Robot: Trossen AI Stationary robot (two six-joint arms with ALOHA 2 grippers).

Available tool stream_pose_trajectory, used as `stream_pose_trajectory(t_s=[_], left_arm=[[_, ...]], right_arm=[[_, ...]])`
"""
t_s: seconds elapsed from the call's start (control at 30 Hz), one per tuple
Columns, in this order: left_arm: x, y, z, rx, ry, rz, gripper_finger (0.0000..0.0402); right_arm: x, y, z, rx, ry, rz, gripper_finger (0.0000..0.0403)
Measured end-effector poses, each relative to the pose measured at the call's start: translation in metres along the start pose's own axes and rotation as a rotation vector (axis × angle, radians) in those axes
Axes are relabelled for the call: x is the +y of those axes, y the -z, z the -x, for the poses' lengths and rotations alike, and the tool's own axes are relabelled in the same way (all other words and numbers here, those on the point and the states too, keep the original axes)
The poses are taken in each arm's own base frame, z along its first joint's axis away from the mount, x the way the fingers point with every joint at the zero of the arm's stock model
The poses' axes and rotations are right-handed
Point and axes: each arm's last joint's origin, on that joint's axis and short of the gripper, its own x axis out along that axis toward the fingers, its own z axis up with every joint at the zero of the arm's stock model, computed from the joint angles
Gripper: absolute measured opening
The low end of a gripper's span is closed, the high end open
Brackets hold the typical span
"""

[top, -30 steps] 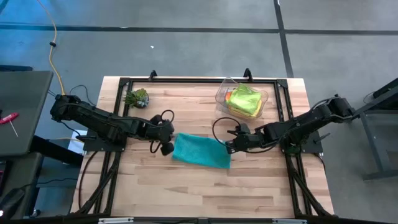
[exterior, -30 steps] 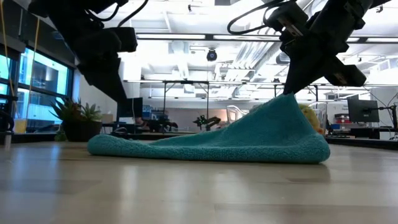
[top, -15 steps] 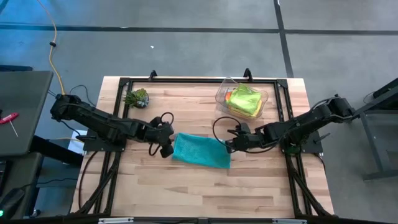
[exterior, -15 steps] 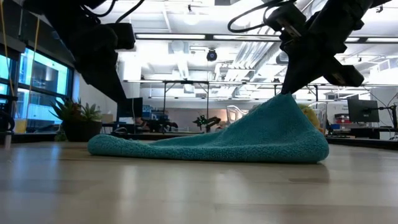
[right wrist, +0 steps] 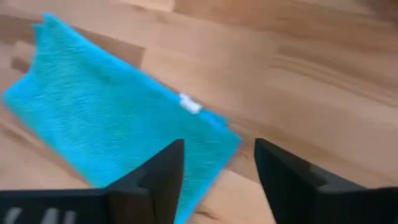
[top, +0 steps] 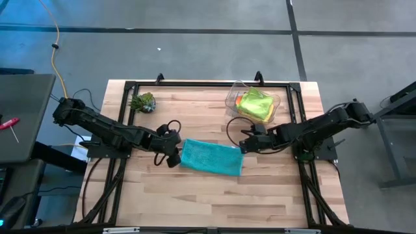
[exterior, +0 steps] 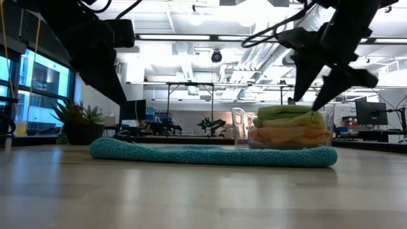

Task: Fold microfiber towels
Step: Fold the blue microfiber towel

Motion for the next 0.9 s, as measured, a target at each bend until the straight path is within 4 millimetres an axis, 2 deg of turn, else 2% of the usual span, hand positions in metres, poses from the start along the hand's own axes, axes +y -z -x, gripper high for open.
stream_pose_trajectory(t_s=[0.1, 0.23, 0.5, 0.7, 0.9], left_arm=[[0.0, 0.002, 0.0, 0.015, -0.008, -0.009, 0.0148], [-0.004, 0.006, 0.001, 0.009, 0.011, -0.024, 0.0148], [-0.009, 0.036, -0.013, 0.019, 0.181, 0.069, 0.0147], [-0.013, 0.043, -0.014, 0.019, 0.228, 0.106, 0.0147], [-0.01, 0.044, -0.015, 0.039, 0.195, 0.095, 0.0147]], right_arm=[[-0.005, 0.003, 0.007, 0.033, 0.019, 0.001, 0.0213], [-0.004, 0.022, 0.011, 0.144, -0.006, 0.012, 0.0221], [-0.019, 0.063, -0.013, 0.2, -0.174, -0.209, 0.0222], [-0.025, 0.068, -0.029, 0.204, -0.162, -0.289, 0.0222], [-0.015, 0.065, -0.046, 0.183, -0.105, -0.334, 0.0222]])
